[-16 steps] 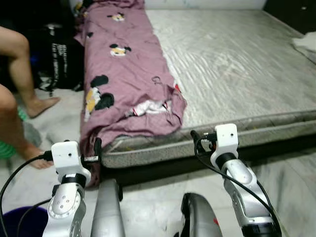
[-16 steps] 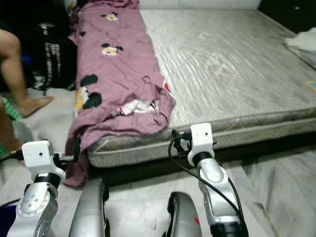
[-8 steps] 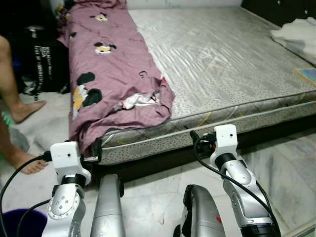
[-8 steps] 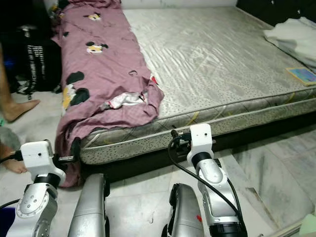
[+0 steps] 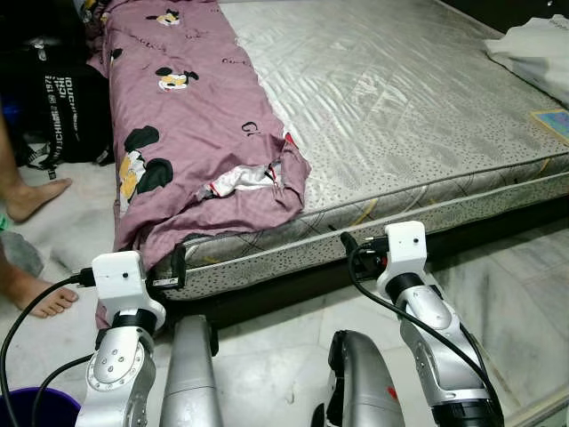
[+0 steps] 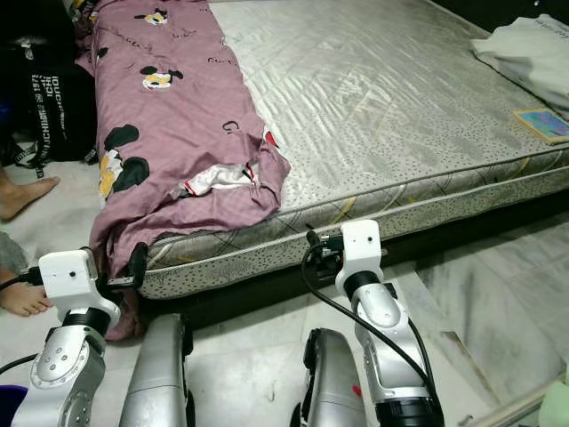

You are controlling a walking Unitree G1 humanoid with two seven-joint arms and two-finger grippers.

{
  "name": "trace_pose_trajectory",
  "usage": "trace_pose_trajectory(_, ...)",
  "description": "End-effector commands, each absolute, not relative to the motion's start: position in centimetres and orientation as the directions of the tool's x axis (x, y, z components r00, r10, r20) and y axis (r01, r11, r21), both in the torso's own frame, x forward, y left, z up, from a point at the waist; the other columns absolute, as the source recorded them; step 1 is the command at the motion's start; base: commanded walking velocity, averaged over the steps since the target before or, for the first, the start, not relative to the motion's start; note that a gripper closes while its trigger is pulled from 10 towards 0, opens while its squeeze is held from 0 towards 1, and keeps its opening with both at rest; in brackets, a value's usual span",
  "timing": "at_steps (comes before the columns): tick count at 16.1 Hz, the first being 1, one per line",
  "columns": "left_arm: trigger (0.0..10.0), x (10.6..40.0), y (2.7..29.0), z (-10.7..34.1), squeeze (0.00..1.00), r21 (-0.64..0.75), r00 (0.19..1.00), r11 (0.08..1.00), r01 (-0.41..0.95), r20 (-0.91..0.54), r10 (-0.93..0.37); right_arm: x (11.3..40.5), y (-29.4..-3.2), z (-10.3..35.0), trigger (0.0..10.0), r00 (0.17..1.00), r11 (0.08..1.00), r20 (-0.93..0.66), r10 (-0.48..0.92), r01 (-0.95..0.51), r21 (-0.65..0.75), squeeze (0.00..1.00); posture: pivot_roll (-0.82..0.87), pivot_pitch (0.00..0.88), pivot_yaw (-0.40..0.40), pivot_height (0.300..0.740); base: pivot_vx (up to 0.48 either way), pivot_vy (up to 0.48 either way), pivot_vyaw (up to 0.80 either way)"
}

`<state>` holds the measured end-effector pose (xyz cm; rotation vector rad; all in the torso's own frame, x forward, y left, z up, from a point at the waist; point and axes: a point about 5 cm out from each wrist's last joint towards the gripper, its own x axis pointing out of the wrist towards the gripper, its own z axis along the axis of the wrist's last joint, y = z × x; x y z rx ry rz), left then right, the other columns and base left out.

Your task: Clean up the room

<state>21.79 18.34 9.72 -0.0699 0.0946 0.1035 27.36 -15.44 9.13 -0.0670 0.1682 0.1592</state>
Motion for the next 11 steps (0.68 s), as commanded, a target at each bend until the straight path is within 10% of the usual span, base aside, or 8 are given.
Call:
trace_pose_trajectory(1, 10.0, 21.83, 18.32, 9.77, 0.0, -0.07, 0.991, 0.993, -0.096, -0.098, 0.089, 27.45, -15.5, 9.13, 10.0, 0.973, 0.985, -0.168, 0.157, -0.168, -0.048, 0.0, 0.1, 0.049, -0.052, 0.536, 0.251, 0.0, 0.63)
trace_pose_trajectory(11, 10.0, 21.86, 18.04, 9.6, 0.0, -0.085, 0.992, 0.993, -0.083, -0.103, 0.074, 27.51, -15.75, 8.89, 10.0, 0.972, 0.986, -0.181, 0.15, -0.16, -0.042, 0.0, 0.1, 0.041, -0.059, 0.536, 0.374, 0.0, 0.12)
